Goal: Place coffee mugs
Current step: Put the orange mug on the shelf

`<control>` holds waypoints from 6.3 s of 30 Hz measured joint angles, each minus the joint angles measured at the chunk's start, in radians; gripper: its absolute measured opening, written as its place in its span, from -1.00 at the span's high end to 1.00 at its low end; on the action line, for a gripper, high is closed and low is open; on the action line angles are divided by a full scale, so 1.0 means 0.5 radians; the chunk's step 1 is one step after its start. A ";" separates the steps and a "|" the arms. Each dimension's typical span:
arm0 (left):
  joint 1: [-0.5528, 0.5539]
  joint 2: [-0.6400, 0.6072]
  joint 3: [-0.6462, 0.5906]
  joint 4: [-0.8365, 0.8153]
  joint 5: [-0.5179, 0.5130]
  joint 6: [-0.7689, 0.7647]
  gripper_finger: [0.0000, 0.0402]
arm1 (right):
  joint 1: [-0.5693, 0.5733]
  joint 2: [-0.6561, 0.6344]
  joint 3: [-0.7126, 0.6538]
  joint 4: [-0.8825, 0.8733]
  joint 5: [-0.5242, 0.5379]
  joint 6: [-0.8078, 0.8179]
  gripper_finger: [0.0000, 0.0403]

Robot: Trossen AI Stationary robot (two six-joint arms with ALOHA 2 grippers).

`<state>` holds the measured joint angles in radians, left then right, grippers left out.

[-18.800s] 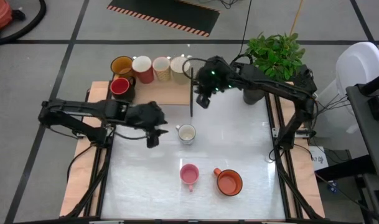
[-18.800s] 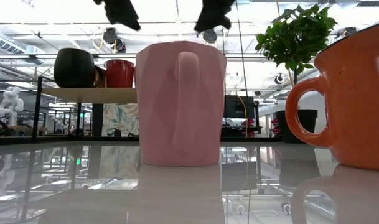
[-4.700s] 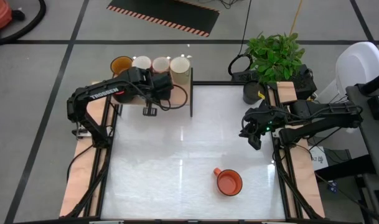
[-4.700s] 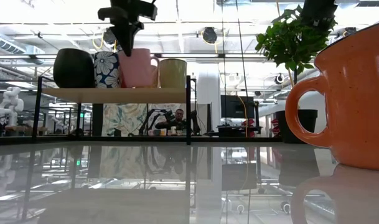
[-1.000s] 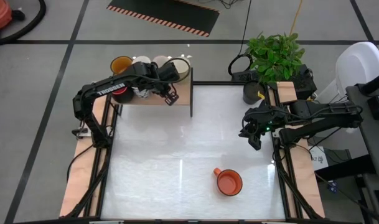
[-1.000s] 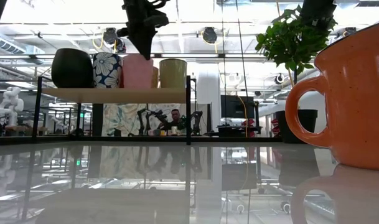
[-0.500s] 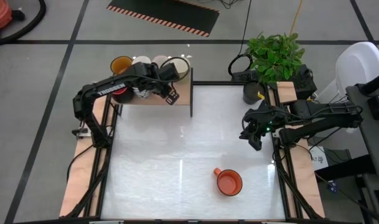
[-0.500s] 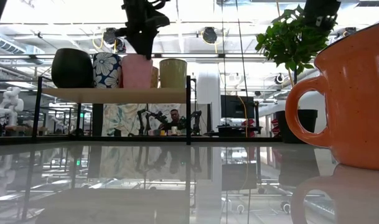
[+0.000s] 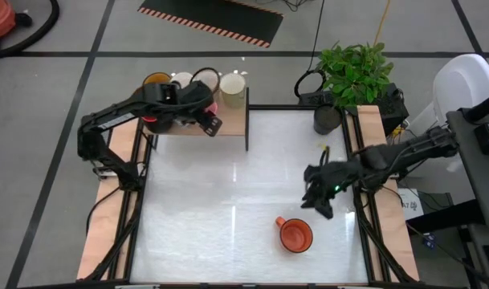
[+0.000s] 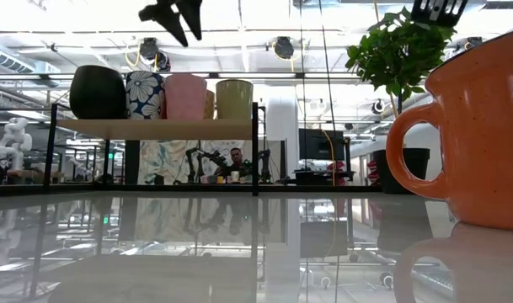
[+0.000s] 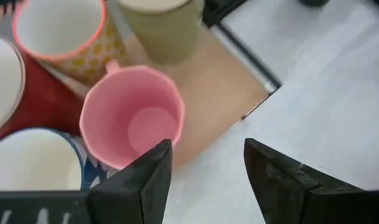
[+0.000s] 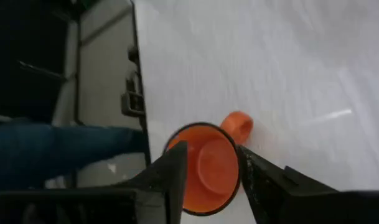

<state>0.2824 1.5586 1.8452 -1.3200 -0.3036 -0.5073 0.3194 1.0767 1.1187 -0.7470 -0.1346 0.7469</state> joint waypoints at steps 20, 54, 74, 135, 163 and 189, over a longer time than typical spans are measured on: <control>-0.498 -0.029 0.000 0.317 -0.062 0.150 -0.02 | 0.049 0.331 -0.002 -0.100 0.060 0.022 0.14; -0.645 -0.028 0.000 0.339 -0.081 0.206 -0.02 | 0.402 0.449 -0.046 -0.341 0.586 0.338 0.14; -0.631 -0.028 0.000 0.339 -0.138 0.171 -0.02 | 0.413 0.402 -0.616 0.427 0.100 0.598 0.29; -0.807 -0.452 -0.001 -0.127 -0.696 0.114 -0.02 | -1.298 1.375 1.807 -0.133 0.519 -0.042 0.98; -0.844 -0.452 -0.001 -0.146 -0.704 -0.045 -0.02 | -1.345 1.559 1.804 -0.205 0.472 -0.274 0.95; -0.886 -0.452 -0.001 -0.148 -0.696 -0.076 -0.02 | -1.343 1.617 1.801 -0.207 0.470 -0.373 0.93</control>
<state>-0.1604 1.3327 1.8446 -1.3941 -0.6518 -0.5454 -0.3523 1.8852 2.0193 -0.8504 0.1005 0.5602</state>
